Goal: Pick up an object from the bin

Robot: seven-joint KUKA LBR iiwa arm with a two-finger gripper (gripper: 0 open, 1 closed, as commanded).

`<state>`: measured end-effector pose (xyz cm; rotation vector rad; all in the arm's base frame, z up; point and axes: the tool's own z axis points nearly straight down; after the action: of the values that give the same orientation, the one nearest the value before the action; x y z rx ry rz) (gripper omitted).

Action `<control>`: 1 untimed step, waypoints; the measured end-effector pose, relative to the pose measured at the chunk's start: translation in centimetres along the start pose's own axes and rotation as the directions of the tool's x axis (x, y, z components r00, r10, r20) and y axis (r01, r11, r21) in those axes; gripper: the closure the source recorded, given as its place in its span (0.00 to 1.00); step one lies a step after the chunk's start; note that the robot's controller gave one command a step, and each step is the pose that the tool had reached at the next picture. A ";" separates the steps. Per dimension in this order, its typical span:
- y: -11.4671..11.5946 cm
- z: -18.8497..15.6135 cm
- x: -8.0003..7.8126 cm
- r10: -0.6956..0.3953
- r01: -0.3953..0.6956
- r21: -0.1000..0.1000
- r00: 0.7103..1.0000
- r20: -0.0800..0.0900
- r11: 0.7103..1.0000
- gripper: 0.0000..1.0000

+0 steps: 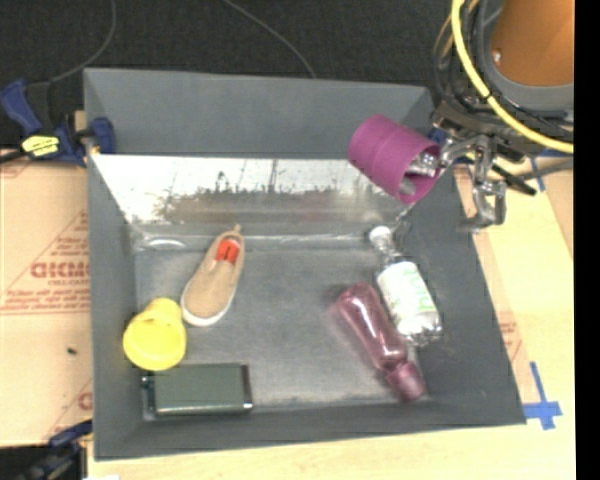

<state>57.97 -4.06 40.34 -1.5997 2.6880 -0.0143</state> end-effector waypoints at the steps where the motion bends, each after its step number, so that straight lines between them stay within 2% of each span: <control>1: 0.1 -5.0 2.0 -0.254 0.254 -0.007 0.967 0.002 0.967 0.00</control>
Offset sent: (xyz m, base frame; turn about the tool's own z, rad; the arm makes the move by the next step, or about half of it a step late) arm -0.0574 0.0498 0.0262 -0.6346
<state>56.82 -5.77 45.28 -1.9330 2.4644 -0.0071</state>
